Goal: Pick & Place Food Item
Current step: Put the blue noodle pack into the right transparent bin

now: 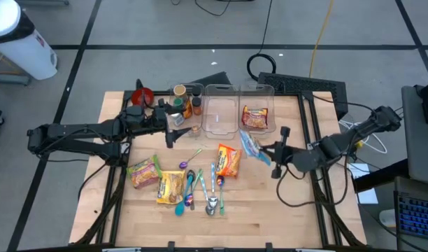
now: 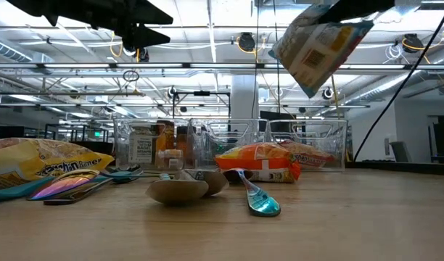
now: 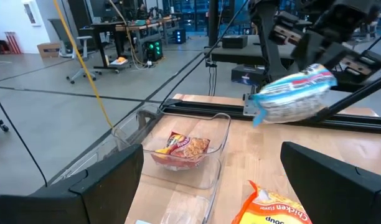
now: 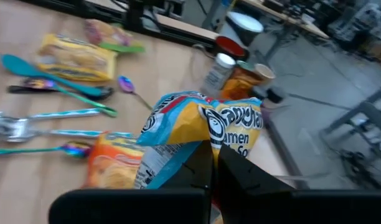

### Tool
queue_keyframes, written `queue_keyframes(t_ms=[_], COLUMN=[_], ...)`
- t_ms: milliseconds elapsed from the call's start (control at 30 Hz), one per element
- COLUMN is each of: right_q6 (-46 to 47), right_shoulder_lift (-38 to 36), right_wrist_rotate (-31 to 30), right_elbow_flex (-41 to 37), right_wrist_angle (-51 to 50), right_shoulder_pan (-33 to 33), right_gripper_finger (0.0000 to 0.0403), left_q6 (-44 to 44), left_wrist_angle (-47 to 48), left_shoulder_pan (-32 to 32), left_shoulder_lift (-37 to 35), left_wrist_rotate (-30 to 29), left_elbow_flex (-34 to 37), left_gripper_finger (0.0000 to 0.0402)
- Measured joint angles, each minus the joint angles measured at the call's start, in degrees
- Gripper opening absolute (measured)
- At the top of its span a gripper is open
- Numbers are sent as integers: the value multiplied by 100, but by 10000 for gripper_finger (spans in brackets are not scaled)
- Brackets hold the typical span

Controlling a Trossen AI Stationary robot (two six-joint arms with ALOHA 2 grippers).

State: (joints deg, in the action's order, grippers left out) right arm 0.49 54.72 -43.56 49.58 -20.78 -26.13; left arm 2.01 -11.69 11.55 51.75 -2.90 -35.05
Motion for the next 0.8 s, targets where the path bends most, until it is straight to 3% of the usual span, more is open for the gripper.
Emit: queue_keyframes(t_ms=[800], right_q6=[-736], right_shoulder_lift=[268], right_wrist_rotate=[33], right_elbow_flex=[7], right_wrist_angle=[-4], right_shoulder_pan=[2892], right_gripper_finger=[0], left_q6=[-60], left_wrist_angle=[-8], left_shoulder_pan=[0], left_shoulder_lift=[0], left_wrist_rotate=[0], left_elbow_flex=[0], left_gripper_finger=[388])
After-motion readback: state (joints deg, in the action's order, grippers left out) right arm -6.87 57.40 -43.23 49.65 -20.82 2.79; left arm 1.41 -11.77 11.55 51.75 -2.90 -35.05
